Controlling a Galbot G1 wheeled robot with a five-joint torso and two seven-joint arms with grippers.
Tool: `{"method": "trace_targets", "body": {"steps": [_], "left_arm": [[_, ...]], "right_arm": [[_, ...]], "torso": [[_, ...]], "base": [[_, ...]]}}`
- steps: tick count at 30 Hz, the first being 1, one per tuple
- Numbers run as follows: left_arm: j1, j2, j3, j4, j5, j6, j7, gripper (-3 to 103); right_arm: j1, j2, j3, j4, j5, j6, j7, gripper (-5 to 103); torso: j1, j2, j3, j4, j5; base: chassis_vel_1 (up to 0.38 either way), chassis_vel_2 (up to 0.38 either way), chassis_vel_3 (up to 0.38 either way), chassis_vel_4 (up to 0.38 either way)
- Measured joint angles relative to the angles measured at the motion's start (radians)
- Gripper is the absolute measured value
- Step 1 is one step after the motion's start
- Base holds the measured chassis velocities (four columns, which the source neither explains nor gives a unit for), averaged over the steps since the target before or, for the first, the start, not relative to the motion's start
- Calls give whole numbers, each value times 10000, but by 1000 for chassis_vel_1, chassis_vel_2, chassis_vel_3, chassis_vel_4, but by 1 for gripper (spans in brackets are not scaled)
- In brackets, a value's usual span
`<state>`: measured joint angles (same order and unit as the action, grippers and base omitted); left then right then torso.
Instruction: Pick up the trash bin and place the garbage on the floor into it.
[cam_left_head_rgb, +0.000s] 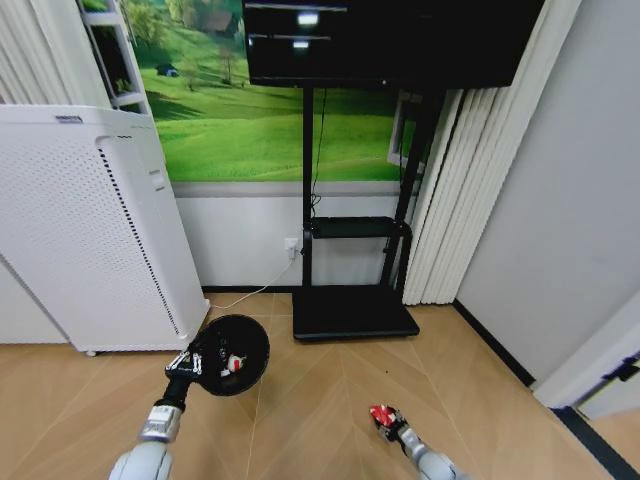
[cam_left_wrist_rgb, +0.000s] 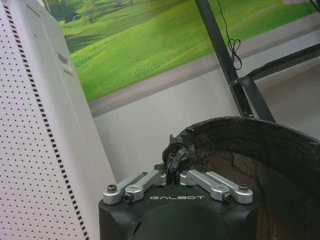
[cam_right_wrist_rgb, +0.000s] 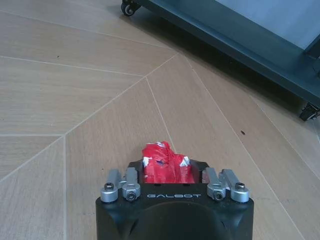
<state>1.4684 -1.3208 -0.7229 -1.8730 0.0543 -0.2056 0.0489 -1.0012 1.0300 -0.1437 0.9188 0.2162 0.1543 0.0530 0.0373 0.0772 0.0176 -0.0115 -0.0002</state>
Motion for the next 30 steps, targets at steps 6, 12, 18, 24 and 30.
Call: {"method": "trace_targets", "body": {"steps": [6,12,18,24,30], "left_arm": [[1,-4,33,8,21,-4,-5,6],[-2,-29,77,34,58,-14,-19,6],[-5,-37,127,10,63,-17,-35,6],[-54,-47,262,-49,72,-17,-39,6],[-151,-128,470,-34,179,-13,-41,6]], "right_arm": [[-38,-9,62,-15,-43,83,-1,40],[-61,-57,167,5,-49,132,17,30],[-280,-379,634,847,390,27,148,25],[-838,-935,1527,2938,1165,-232,256,9],[-1559,-1438,2310,4696,1559,-524,329,0]], "torso": [[0,0,0,0,2],[0,0,1,-1,3],[2,0,1,2,4],[2,0,1,0,3],[2,1,0,-4,0]], "base": [[0,0,0,0],[0,0,0,0],[0,0,0,0],[0,0,0,0],[0,0,0,0]]}}
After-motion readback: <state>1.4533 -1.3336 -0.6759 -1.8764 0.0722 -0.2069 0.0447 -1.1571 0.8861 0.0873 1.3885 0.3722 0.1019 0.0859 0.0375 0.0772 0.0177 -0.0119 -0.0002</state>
